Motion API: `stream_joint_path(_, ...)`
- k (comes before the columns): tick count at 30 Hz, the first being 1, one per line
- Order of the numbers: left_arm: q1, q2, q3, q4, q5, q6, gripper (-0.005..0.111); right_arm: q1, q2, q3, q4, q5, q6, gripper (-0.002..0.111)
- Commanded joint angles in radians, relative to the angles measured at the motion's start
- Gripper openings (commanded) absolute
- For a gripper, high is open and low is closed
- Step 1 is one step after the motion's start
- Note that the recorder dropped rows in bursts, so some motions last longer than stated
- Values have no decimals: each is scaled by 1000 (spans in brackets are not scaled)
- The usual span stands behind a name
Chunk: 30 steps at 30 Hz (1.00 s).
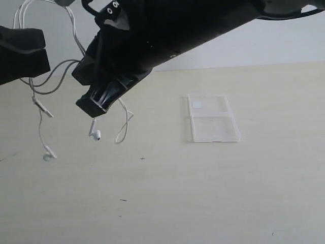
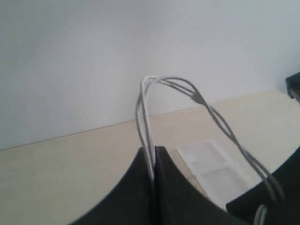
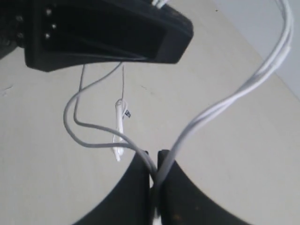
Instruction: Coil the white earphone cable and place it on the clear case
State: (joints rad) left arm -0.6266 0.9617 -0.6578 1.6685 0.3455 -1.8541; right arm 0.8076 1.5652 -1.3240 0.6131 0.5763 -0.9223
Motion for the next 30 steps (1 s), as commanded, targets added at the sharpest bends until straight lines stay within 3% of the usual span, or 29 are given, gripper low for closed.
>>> stream_joint_path(1,0,-32,-4,29,-1,-5,0,-4,30,1,66,-1,0,0)
stream_joint_path(10,0,-50,-87,29,-58,-3,0,-4,108,1,487,-9,-331,0)
stream_joint_path(21,0,-58,-89,29,-64,-3,0,-4,109,1,567,-62,-351,1)
stream_joint_path(30,0,-60,-89,56,-63,-1,0,-4,109,1,567,-18,-387,25)
